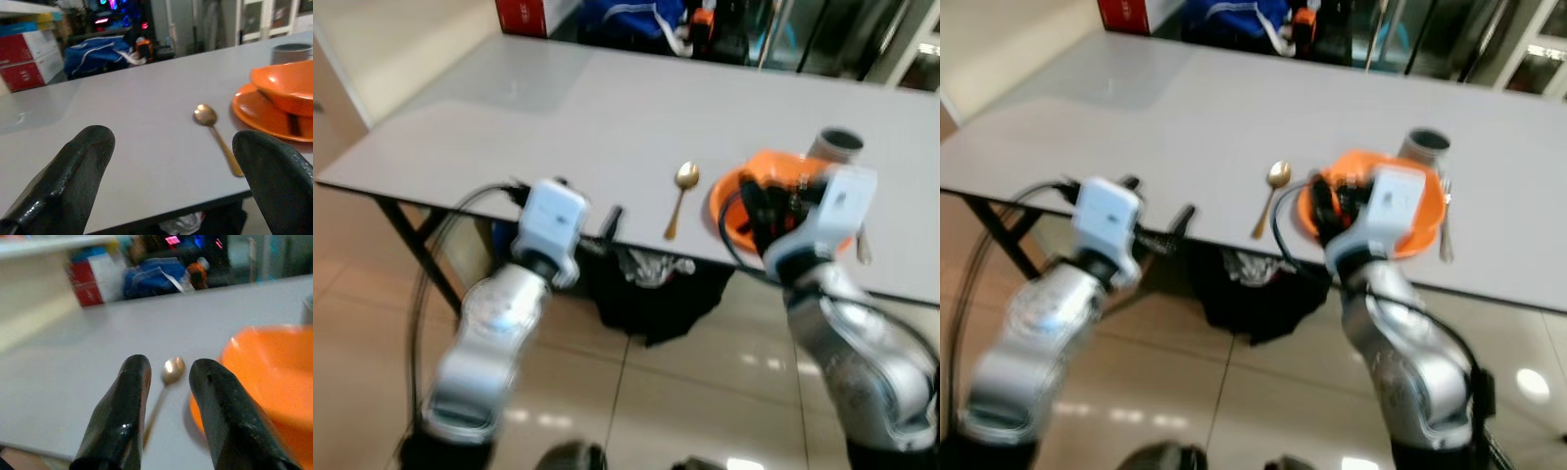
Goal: Setting the table
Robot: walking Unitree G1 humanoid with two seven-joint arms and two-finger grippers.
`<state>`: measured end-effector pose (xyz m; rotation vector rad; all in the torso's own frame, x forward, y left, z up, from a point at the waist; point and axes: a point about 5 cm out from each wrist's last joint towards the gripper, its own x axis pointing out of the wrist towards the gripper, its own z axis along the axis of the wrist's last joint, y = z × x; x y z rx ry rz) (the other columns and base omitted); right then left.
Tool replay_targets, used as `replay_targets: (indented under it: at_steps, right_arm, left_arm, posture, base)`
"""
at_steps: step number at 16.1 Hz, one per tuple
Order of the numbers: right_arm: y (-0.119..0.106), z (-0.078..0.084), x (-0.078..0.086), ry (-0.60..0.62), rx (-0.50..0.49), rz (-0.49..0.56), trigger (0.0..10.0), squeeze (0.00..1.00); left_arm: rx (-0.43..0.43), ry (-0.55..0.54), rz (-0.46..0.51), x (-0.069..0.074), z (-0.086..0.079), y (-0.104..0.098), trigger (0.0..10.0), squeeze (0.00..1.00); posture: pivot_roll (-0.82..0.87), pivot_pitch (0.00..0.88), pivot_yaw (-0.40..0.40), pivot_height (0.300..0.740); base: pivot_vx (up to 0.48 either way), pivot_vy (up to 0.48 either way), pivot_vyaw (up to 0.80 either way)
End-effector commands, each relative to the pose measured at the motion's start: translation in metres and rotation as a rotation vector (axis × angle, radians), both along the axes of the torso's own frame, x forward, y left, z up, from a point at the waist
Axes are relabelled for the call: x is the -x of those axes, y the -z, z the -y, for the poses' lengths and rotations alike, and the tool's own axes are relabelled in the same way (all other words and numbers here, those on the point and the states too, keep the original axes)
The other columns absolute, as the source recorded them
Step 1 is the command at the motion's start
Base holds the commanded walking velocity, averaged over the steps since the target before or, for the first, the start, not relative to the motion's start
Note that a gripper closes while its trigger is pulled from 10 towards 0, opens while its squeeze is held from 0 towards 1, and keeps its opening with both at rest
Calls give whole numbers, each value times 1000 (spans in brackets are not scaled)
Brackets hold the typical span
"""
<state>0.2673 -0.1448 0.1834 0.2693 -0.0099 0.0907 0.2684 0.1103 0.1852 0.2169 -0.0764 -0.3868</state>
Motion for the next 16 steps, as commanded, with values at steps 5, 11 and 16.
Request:
replay_targets:
  at_steps: [5, 11, 16]
  right_arm:
    - [7, 3, 1, 0, 258, 78, 10000, 1000]
    - [21, -3, -3, -39, 305, 35, 10000, 0]
    - [14, -4, -13, -65, 311, 66, 10000, 0]
  left_arm:
    - [33, -78, -5, -2, -11, 4, 10000, 1000]
    - [-34, -193, 29, -15, -30, 1, 10000, 0]
    - [11, -201, 56, -19, -20, -1, 10000, 0]
  posture:
    - [69, 67, -24, 740]
    - [66, 89, -35, 740]
    - [16, 90, -54, 740]
  base:
    - [0, 480, 0]
    - [0, 480, 0]
    - [0, 480, -480]
